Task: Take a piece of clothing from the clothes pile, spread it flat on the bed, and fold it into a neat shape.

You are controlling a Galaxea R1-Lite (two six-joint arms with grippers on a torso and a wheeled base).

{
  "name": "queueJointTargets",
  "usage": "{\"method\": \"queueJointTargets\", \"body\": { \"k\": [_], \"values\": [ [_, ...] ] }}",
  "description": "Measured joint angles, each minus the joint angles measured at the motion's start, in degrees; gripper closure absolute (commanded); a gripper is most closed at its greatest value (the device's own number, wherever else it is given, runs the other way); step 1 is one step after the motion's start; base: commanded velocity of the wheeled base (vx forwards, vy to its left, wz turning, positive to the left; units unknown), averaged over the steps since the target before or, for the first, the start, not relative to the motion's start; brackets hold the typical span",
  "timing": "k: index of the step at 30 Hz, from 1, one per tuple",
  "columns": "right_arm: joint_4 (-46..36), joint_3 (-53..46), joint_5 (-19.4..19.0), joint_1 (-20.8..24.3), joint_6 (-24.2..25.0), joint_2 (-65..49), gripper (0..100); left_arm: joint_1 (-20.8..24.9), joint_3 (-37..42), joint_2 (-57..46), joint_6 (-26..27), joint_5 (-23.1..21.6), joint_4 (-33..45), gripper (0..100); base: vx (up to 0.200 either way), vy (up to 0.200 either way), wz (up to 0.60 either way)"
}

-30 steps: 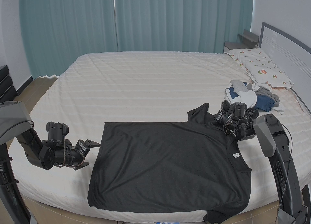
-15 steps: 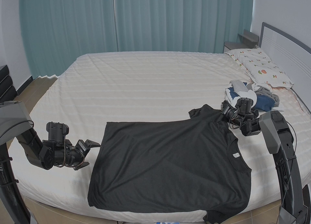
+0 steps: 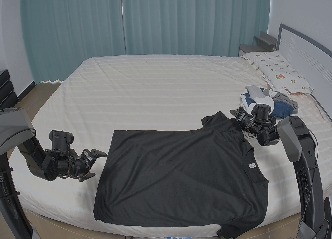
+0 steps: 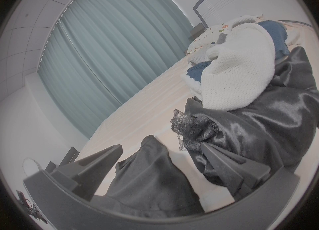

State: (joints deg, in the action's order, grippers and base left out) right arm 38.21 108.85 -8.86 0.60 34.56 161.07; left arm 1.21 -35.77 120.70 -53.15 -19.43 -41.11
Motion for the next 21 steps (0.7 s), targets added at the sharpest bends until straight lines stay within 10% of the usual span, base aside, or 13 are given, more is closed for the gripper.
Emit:
{"method": "queueJointTargets", "body": {
  "k": [21],
  "values": [
    [24.06, -54.91, -0.71, 1.55, 1.16, -21.86, 0, 0.05, 3.52, -0.37, 0.5, -1.91, -3.72, 0, -0.114, 0.0, 0.0]
  ]
}}
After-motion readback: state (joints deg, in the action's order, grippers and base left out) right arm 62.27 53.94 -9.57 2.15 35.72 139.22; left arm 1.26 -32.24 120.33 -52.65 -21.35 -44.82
